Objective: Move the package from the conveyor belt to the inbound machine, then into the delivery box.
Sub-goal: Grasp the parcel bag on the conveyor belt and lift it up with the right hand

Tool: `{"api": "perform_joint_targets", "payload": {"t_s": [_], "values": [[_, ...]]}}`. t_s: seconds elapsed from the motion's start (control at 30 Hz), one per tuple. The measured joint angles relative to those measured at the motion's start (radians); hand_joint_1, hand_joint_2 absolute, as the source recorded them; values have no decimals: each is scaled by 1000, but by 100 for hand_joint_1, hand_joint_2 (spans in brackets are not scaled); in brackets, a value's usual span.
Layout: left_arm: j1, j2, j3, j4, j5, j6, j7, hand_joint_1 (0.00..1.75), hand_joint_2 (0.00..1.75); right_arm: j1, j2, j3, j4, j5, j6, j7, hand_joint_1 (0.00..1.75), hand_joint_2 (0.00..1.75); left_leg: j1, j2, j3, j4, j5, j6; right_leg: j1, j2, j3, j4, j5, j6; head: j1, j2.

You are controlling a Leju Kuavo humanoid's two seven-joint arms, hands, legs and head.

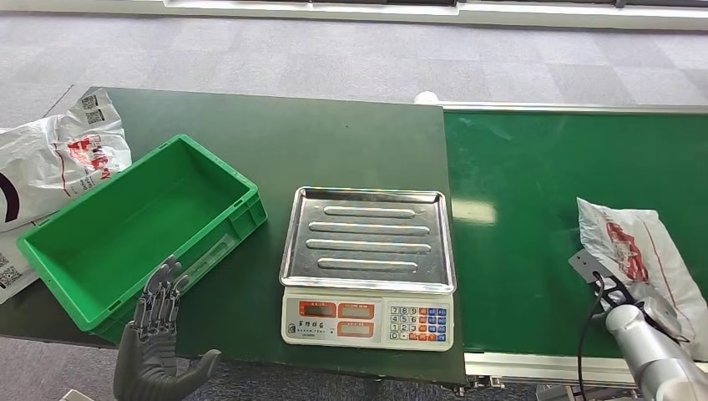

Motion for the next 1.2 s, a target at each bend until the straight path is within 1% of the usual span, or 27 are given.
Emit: {"api": "perform_joint_targets", "payload": {"t_s": [0.03,0.17,0.27,0.6,0.67,0.73,0.77,0.83,0.9,0.97,1.0,1.07,1.13,1.2], "values": [[0,0,-1,0,0,4,0,0,175,-1,0,1,0,7,18,15,1,175,0,0,0,0,0,0,0,0,0,0,0,0,0,0],[3,0,-12,0,-3,24,0,0,175,-6,4,4,2,30,67,81,175,175,0,-2,1,0,0,0,0,-2,2,0,-1,0,0,0],[10,2,-22,0,-4,40,-3,0,175,-7,12,4,2,40,66,109,175,175,0,-4,2,0,0,0,0,-5,4,0,-2,0,0,0],[14,9,-50,0,-3,61,-3,0,175,-19,35,4,-5,85,43,129,175,175,1,-5,3,0,0,0,1,-5,6,0,-2,0,0,0],[13,9,-52,0,-4,62,-2,0,175,-19,38,4,-10,97,38,126,175,175,1,-5,3,0,0,0,1,-6,6,0,-2,0,0,0],[13,10,-53,0,-4,61,-2,0,175,-18,42,-1,-17,109,16,100,175,175,1,-5,3,0,0,0,1,-6,6,0,-2,0,0,0],[13,10,-53,0,-3,59,-2,0,175,-15,45,-7,-23,110,-7,73,175,175,1,-5,3,0,0,0,1,-5,5,0,-1,0,0,0],[14,11,-53,-2,-3,49,0,0,175,-5,57,-31,-45,91,-73,-15,175,175,1,-4,2,0,0,-1,1,-4,5,0,-1,0,0,0],[15,10,-53,-8,-6,32,5,0,175,9,75,-68,-92,38,-152,-147,175,175,1,-3,1,0,0,-1,1,-3,3,1,-1,-1,0,0],[15,7,-49,-13,-16,9,9,0,175,28,96,-108,-171,-49,-220,-292,175,175,1,-3,1,0,1,-1,1,-3,2,1,-1,-1,0,0],[14,4,-47,-14,-23,-3,9,0,175,43,108,-126,-229,-104,-248,-358,175,175,1,-4,1,0,1,-2,1,-3,2,1,-1,-1,0,0],[13,-7,-40,-13,-39,-22,6,0,175,95,138,-152,-398,-240,-301,-472,175,175,1,-6,0,0,2,-3,1,-5,2,1,-1,-1,0,0],[10,-19,-33,-9,-54,-26,-3,0,175,158,175,-159,-599,-374,-359,-555,175,175,1,-8,-1,-1,2,-3,1,-7,1,1,-2,-2,0,0],[6,-28,-29,-6,-64,-17,-13,0,175,210,206,-148,-775,-462,-436,-610,175,175,1,-8,-2,-1,2,-3,1,-8,0,1,-2,-3,0,0]]}}
